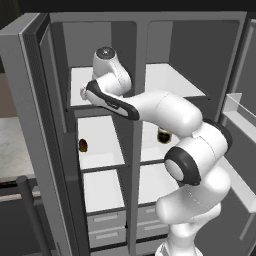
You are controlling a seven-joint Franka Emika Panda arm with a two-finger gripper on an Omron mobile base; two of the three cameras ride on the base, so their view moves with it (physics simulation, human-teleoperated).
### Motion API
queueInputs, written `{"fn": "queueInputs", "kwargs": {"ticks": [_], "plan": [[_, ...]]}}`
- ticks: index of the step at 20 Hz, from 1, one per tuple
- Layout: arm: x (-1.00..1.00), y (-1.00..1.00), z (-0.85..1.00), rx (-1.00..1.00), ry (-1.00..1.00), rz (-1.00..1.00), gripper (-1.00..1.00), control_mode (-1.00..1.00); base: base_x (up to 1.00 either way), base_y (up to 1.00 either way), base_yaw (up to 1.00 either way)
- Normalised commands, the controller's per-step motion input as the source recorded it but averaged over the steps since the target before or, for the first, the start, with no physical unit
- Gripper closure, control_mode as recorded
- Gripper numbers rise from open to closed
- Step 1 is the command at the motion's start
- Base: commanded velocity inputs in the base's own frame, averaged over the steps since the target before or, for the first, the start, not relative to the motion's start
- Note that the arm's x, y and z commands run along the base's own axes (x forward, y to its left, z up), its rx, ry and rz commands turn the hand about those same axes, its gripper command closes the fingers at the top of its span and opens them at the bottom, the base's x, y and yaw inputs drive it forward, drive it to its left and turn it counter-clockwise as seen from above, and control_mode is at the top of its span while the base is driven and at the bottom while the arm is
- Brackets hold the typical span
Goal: Pick up the frozen steak from the freezer, place it on any shelf in the fridge, and close the fridge and freezer doors when done.
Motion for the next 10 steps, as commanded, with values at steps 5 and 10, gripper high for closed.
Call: {"fn": "queueInputs", "kwargs": {"ticks": [5,10], "plan": [[-0.34,0.00,-0.33,-0.01,-0.01,0.00,-1.00,-1.00,0.00,0.00,0.00],[-0.19,0.00,-0.42,0.00,0.00,-0.01,-1.00,-1.00,0.00,0.00,0.00]]}}
